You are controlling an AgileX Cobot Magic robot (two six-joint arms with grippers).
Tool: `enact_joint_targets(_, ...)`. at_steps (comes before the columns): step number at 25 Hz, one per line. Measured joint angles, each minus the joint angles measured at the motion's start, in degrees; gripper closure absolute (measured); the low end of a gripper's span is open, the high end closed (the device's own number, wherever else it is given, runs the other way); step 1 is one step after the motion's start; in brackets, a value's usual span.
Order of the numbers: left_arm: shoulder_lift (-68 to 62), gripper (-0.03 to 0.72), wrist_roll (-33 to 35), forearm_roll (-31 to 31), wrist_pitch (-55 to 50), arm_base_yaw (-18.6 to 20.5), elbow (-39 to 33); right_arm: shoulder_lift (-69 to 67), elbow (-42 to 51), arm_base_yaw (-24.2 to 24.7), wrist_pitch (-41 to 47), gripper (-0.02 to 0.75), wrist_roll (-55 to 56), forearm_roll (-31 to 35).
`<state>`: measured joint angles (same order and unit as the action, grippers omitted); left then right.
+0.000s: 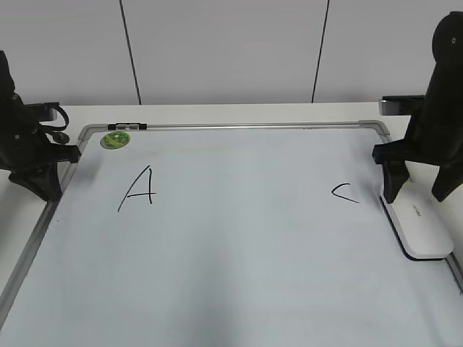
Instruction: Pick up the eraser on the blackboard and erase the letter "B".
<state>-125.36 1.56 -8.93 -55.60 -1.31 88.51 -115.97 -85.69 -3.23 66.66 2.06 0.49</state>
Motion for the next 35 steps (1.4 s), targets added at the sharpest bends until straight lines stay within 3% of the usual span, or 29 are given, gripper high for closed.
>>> enact_joint_targets(3, 1.2, 0.54, 0.2, -0.2, -1.1, 0.0, -0.4, 0.0, -0.4, 0.0, 1.8, 0.118, 0.0, 0.0)
enact_joint_targets(9, 8.2, 0.181, -0.1, -0.2, -3.5, -0.2, -0.4, 1.1, -0.5, 0.0, 2.2, 0.123, 0.1, 0.0)
enact_joint_targets(12, 10.7, 0.107, -0.7, -0.2, -5.9, -0.2, -0.4, 1.3, -0.5, 0.0, 2.4, 0.146, 1.6, 0.0)
enact_joint_targets(17, 15.4, 0.118, -2.6, 2.6, -9.5, -0.5, -0.6, 3.8, 1.8, 0.0, 2.4, 0.162, 3.4, 0.0)
enact_joint_targets(22, 28.5, 0.164, -3.5, 5.2, -7.3, -0.6, -5.3, 15.4, 11.7, -1.0, 0.7, 0.163, 3.8, 0.1)
enact_joint_targets(31, 59.3, 0.193, -3.6, 6.1, -1.5, -0.6, -33.0, 35.4, 26.5, -9.3, -8.2, 0.163, 5.2, 0.2)
enact_joint_targets(35, 74.9, 0.195, -3.6, 6.6, 0.3, -0.6, -43.6, 42.8, 33.3, -10.9, -10.0, 0.163, 5.9, -0.5)
